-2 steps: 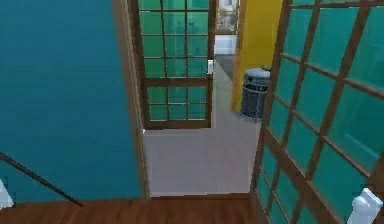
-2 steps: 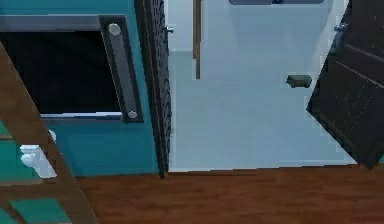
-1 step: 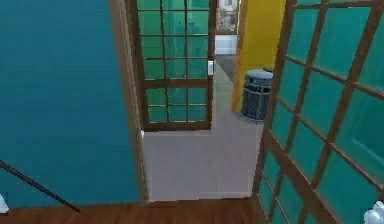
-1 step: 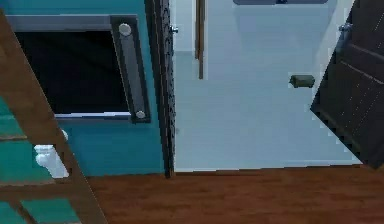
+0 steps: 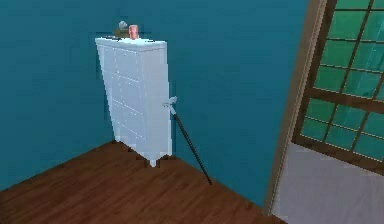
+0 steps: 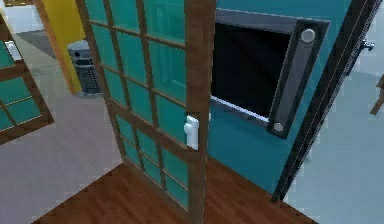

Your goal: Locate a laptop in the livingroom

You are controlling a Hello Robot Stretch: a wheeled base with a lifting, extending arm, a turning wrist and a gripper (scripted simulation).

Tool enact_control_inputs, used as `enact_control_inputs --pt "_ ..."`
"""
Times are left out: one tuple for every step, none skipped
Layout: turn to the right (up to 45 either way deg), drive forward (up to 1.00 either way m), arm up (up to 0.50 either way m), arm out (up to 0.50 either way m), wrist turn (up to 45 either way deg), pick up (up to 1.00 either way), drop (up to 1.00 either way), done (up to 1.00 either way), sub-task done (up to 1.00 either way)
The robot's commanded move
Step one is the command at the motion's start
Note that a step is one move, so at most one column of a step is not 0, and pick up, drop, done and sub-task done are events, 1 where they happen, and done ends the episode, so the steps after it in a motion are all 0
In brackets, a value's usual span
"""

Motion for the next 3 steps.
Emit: enact_control_inputs --pt "-3.0 0.00 0.00 0.00 0.0 0.00 0.00 0.00 0.00" --pt "0.0 0.20 0.00 0.00 0.0 0.00 0.00 0.00 0.00" --pt "45.0 0.00 0.00 0.00 0.0 0.00 0.00 0.00 0.00"
